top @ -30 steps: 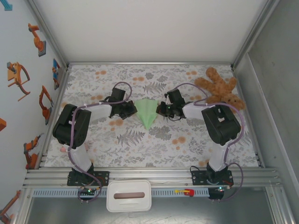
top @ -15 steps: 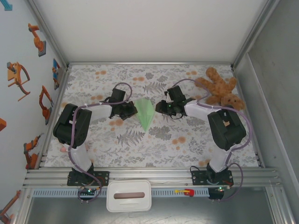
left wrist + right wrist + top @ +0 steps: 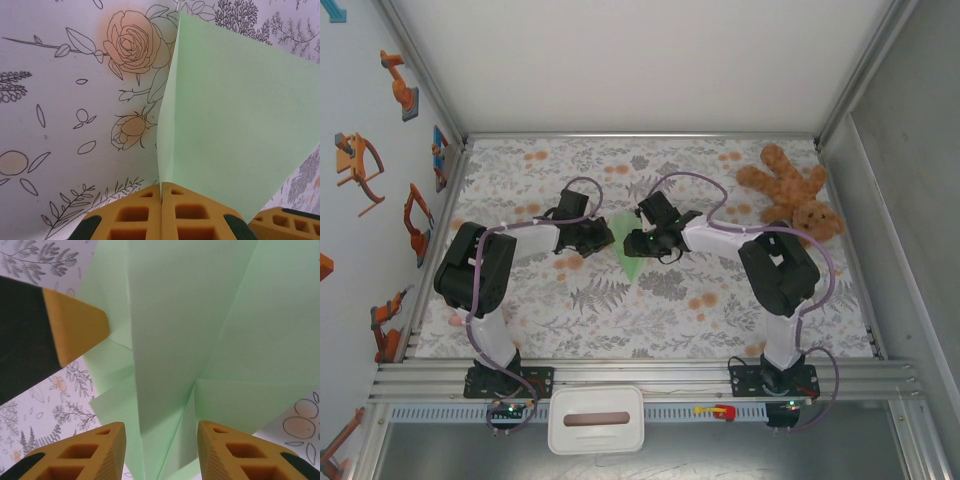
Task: Fold a paper plane with a square sheet of paper (pick it up from the middle)
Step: Turn over a paper plane at the center of the table, then move the paper plane to the top-center of the table.
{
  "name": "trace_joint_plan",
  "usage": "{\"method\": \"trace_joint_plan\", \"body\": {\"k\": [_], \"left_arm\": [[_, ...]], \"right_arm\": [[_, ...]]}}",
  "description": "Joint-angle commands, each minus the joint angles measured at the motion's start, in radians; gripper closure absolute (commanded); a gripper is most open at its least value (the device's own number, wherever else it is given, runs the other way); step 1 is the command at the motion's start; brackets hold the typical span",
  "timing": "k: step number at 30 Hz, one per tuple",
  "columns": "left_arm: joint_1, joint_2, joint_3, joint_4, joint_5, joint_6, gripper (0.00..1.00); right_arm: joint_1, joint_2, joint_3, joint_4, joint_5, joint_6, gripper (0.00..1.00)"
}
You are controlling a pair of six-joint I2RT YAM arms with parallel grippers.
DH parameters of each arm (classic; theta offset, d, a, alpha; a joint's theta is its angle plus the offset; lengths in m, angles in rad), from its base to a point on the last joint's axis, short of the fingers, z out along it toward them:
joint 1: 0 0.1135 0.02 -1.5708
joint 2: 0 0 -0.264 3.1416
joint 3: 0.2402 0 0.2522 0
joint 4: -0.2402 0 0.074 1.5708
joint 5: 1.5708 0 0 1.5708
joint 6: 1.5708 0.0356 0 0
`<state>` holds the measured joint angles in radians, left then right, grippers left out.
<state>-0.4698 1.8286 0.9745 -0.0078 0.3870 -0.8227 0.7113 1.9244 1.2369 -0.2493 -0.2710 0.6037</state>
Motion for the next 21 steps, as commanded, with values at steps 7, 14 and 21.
{"method": "trace_joint_plan", "body": {"k": [7,14,21], "left_arm": [[0.000,0.003,0.004,-0.001,0.024,-0.001,0.93],[0.000,0.001,0.003,0.000,0.032,-0.004,0.93],[0.002,-0.001,0.004,0.003,0.038,-0.007,0.93]], "right_arm": [[0.018,0.037,0.064,-0.051,-0.020,-0.033,0.56],[0.066,0.062,0.109,-0.111,0.102,-0.041,0.53],[0.097,0.093,0.142,-0.148,0.147,-0.047,0.49]]}}
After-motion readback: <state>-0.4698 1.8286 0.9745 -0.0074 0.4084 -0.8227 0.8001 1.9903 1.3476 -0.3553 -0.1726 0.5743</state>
